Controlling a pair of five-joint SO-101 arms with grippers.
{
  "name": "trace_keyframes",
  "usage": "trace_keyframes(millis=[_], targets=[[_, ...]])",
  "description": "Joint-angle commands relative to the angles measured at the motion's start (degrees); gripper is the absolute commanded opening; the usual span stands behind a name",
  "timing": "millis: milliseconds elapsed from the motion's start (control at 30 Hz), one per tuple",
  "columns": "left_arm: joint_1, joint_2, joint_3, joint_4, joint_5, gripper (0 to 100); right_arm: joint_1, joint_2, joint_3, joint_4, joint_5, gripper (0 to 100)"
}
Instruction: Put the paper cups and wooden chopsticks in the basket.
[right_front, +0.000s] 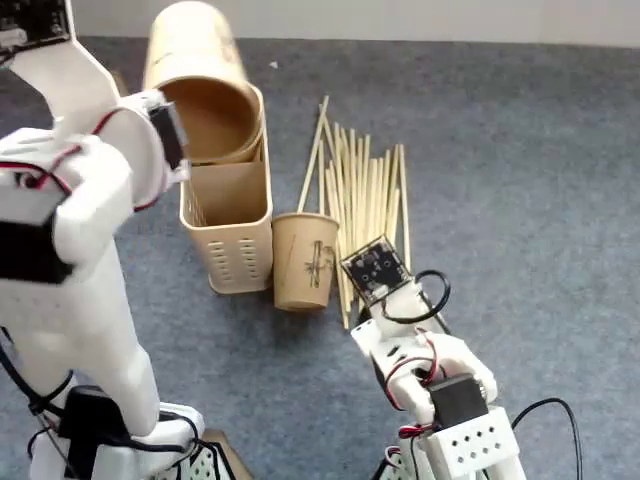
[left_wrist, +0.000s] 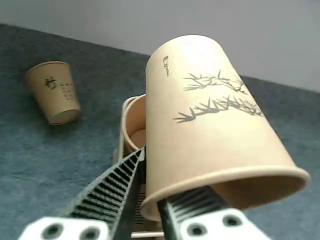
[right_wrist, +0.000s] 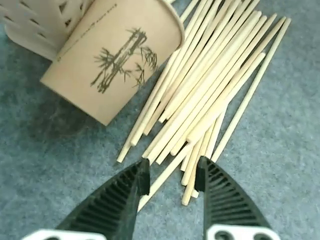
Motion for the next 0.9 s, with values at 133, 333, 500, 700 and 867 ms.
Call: trace_keyframes(millis=[133,333,500,700,867], targets=[[0.57,8.66,-2.24,-0.18,4.66,0,0.57,-1.63,2.68,-2.24,0.35,16.7],[0.31,18.42,-2.59,-0.18,7.12,0,0.57,-1.63,2.86,-2.15,0.35,16.7],[0.13,18.59,-2.24,0.09,8.26,1,0.57,-1.63,2.86,-2.15,0.35,16.7],[0.57,12.44,2.59,0.18,11.87,16,0.57,-1.63,2.86,-2.24,0.35,16.7],[0.31,7.25,5.67,0.0,13.54,12,0.57,-1.54,2.95,-2.24,0.35,16.7]])
